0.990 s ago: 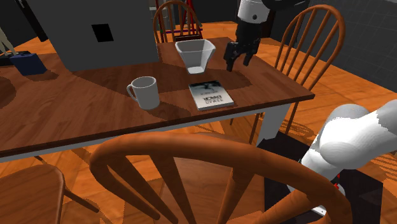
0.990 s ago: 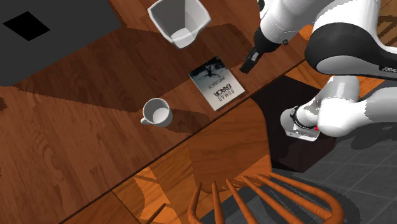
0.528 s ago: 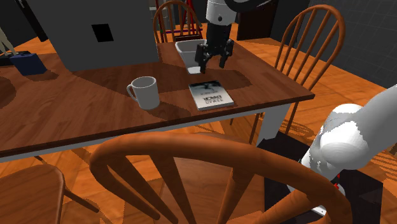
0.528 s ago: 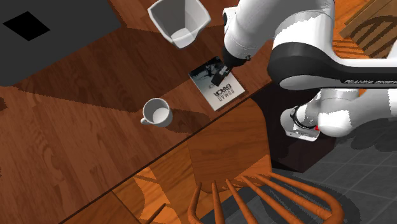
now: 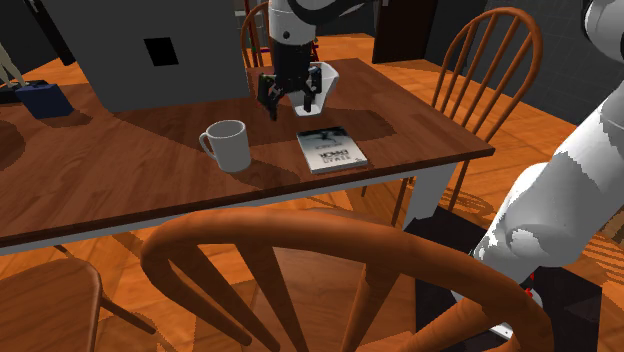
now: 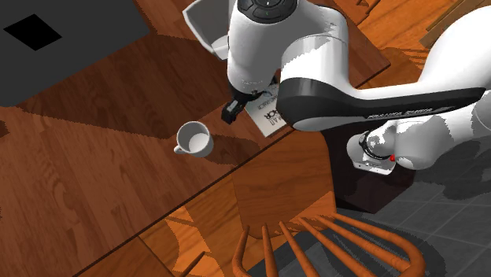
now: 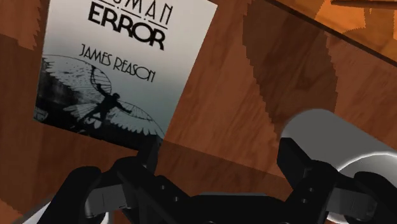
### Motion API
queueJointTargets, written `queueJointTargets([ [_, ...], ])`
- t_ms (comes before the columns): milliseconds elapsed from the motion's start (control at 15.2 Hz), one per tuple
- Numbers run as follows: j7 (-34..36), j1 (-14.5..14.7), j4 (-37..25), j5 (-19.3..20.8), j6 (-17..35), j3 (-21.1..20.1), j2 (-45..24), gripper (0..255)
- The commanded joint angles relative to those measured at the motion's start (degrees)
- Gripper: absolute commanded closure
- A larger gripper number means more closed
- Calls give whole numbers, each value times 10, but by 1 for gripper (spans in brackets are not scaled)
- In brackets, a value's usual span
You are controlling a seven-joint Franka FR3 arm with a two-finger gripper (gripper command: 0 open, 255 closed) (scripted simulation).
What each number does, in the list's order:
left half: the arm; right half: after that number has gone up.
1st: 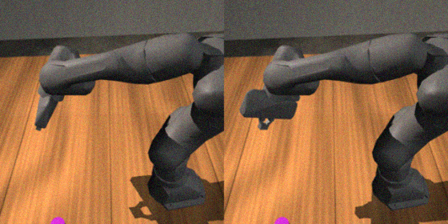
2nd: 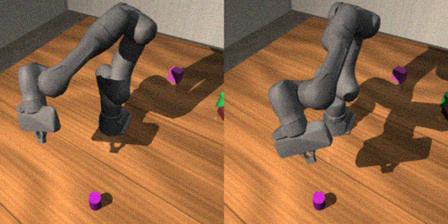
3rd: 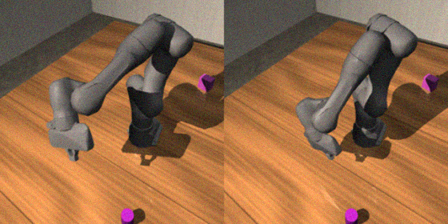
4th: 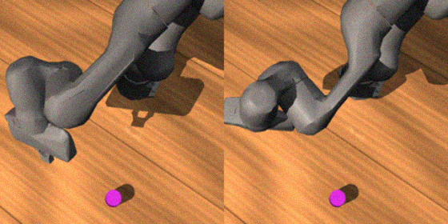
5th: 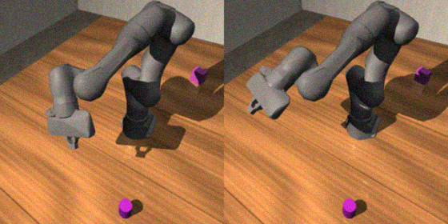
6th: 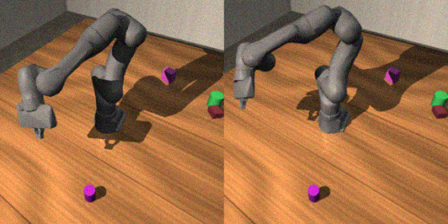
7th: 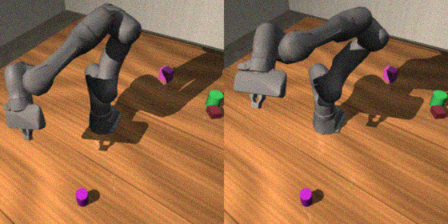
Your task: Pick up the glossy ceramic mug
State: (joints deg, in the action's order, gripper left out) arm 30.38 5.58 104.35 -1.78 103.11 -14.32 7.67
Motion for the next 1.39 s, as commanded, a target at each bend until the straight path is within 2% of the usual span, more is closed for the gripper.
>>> queueJointTargets([
  [0, 27, 7, -55, 11, -11, -14, -48, 0],
  [462, 106, 51, -276, 67, -67, -41, -228, 0],
  [924, 105, 47, -206, 63, -8, -39, -217, 0],
  [1122, 105, 47, -201, 63, -3, -39, -216, 0],
  [1188, 105, 47, -200, 62, -3, -39, -215, 255],
  [1320, 105, 47, -200, 62, -3, -39, -215, 255],
])
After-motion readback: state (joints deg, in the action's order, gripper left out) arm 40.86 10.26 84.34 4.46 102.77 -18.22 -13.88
